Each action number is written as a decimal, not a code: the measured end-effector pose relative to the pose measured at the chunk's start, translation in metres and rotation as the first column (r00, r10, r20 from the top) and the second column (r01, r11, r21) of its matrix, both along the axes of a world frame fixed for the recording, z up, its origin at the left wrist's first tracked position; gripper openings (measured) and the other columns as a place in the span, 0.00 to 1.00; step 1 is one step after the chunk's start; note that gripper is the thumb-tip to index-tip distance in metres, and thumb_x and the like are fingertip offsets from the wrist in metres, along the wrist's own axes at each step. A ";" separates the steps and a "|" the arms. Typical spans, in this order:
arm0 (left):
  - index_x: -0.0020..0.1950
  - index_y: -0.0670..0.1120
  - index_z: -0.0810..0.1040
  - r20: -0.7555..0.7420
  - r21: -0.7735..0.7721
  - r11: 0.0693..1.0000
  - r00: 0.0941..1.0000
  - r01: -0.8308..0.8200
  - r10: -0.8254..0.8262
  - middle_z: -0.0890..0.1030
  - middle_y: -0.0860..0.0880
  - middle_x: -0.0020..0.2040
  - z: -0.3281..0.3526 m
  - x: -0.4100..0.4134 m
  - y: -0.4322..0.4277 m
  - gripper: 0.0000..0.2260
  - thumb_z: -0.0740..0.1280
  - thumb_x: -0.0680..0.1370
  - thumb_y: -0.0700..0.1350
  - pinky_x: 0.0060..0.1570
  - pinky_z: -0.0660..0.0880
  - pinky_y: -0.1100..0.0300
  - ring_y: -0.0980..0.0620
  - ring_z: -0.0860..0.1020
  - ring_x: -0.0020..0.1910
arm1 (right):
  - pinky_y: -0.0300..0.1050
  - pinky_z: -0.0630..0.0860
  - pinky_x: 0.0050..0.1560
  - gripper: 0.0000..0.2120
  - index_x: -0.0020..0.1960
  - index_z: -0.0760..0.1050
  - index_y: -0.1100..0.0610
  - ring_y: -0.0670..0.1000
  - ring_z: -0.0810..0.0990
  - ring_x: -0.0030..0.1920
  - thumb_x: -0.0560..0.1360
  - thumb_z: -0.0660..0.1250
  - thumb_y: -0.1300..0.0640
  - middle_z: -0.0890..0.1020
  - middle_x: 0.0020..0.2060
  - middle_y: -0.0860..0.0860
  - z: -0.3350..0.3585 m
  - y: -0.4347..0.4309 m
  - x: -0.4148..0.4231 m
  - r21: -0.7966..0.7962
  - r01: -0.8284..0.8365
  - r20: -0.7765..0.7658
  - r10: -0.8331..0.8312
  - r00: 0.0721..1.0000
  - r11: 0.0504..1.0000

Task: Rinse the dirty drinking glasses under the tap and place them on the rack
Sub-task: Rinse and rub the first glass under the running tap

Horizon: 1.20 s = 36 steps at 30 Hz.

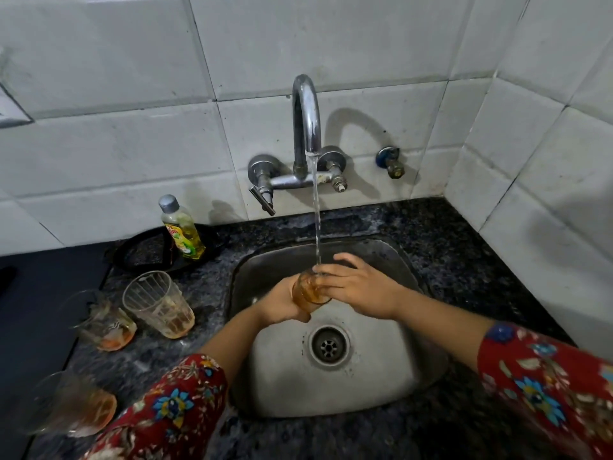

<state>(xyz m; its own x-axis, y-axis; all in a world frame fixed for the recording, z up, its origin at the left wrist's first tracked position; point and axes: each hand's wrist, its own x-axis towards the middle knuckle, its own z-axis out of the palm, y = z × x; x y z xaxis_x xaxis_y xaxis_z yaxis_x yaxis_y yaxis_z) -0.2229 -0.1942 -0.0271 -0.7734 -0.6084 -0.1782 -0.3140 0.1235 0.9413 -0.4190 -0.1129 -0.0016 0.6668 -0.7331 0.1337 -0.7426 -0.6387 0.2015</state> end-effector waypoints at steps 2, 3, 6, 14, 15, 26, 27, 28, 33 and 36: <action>0.59 0.42 0.73 0.046 -0.033 0.999 0.998 0.034 -0.033 0.79 0.56 0.48 -0.002 -0.002 -0.003 0.29 0.72 0.62 0.25 0.47 0.74 0.72 0.66 0.79 0.45 | 0.59 0.57 0.71 0.21 0.60 0.77 0.51 0.50 0.71 0.69 0.70 0.60 0.65 0.79 0.62 0.47 0.006 -0.009 0.000 0.057 -0.135 -0.099 0.140 0.985 0.989; 0.60 0.44 0.73 0.091 -0.057 0.996 0.994 0.062 -0.057 0.78 0.58 0.49 -0.002 -0.003 -0.001 0.28 0.72 0.63 0.26 0.49 0.74 0.72 0.67 0.79 0.45 | 0.63 0.55 0.72 0.21 0.60 0.77 0.52 0.51 0.71 0.69 0.71 0.61 0.66 0.78 0.63 0.48 0.009 -0.012 0.005 0.134 -0.137 -0.136 0.155 0.979 0.982; 0.58 0.46 0.75 0.144 -0.186 0.983 0.989 0.005 0.022 0.78 0.57 0.50 -0.011 -0.012 0.007 0.27 0.73 0.63 0.29 0.49 0.73 0.72 0.62 0.77 0.49 | 0.65 0.44 0.73 0.14 0.57 0.76 0.52 0.52 0.70 0.67 0.74 0.61 0.64 0.78 0.61 0.51 0.004 -0.021 0.033 0.384 0.171 -0.269 -0.067 0.961 0.907; 0.63 0.40 0.75 0.116 -0.026 0.999 0.993 0.032 -0.029 0.77 0.54 0.54 -0.016 -0.008 0.009 0.30 0.75 0.62 0.28 0.47 0.72 0.76 0.59 0.76 0.53 | 0.47 0.77 0.51 0.08 0.49 0.77 0.50 0.50 0.78 0.47 0.75 0.61 0.50 0.80 0.48 0.48 -0.005 -0.026 0.035 0.497 0.232 -0.143 -0.185 0.972 0.836; 0.61 0.43 0.75 0.154 -0.011 0.997 0.985 0.076 -0.073 0.77 0.56 0.52 -0.012 -0.008 0.007 0.29 0.75 0.62 0.28 0.46 0.72 0.76 0.62 0.76 0.50 | 0.47 0.77 0.50 0.10 0.48 0.76 0.49 0.50 0.78 0.46 0.75 0.58 0.47 0.80 0.46 0.48 -0.005 -0.027 0.032 0.501 0.218 -0.161 -0.157 0.974 0.838; 0.50 0.45 0.76 0.210 0.028 0.993 0.971 0.111 -0.114 0.77 0.59 0.41 0.003 -0.004 0.010 0.22 0.73 0.62 0.26 0.40 0.73 0.73 0.66 0.77 0.39 | 0.48 0.78 0.47 0.11 0.50 0.77 0.54 0.53 0.79 0.46 0.78 0.60 0.50 0.81 0.48 0.51 -0.007 -0.019 0.037 0.501 0.322 -0.183 -0.266 0.947 0.803; 0.49 0.46 0.76 0.198 -0.012 0.998 0.978 0.066 -0.062 0.78 0.57 0.41 0.003 -0.005 0.012 0.22 0.73 0.61 0.28 0.42 0.74 0.69 0.65 0.78 0.39 | 0.49 0.78 0.47 0.09 0.51 0.77 0.55 0.53 0.79 0.46 0.77 0.61 0.53 0.81 0.48 0.53 -0.009 -0.020 0.042 0.536 0.353 -0.167 -0.314 0.935 0.767; 0.49 0.46 0.77 0.204 -0.082 0.996 0.979 0.031 -0.013 0.79 0.54 0.42 0.002 -0.006 0.015 0.21 0.75 0.61 0.30 0.45 0.75 0.64 0.61 0.79 0.42 | 0.49 0.78 0.48 0.08 0.52 0.77 0.57 0.54 0.79 0.47 0.76 0.62 0.57 0.81 0.50 0.54 -0.011 -0.018 0.049 0.590 0.376 -0.168 -0.346 0.923 0.714; 0.57 0.48 0.74 0.592 -0.472 0.859 0.794 0.199 0.142 0.81 0.49 0.52 0.000 0.004 0.026 0.25 0.77 0.63 0.48 0.47 0.76 0.55 0.48 0.79 0.50 | 0.46 0.78 0.56 0.15 0.50 0.78 0.59 0.55 0.78 0.55 0.73 0.59 0.75 0.78 0.54 0.58 -0.023 0.003 0.077 0.980 -0.109 0.195 -0.930 0.311 0.169; 0.59 0.49 0.71 0.802 -0.476 0.739 0.580 0.477 0.143 0.79 0.48 0.55 0.010 0.007 0.023 0.25 0.75 0.66 0.50 0.46 0.73 0.54 0.47 0.78 0.53 | 0.44 0.79 0.53 0.21 0.58 0.77 0.61 0.53 0.80 0.56 0.74 0.57 0.77 0.81 0.55 0.57 -0.024 0.012 0.076 0.865 -0.496 0.040 -0.996 -0.086 0.078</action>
<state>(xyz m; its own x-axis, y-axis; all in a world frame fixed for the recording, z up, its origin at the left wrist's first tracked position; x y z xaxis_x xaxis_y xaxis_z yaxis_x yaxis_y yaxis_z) -0.2158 -0.1715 -0.0175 -0.6206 -0.6772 -0.3952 -0.7452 0.6662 0.0287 -0.3429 -0.1004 -0.0260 0.1911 -0.7134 -0.6742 0.2065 0.7007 -0.6829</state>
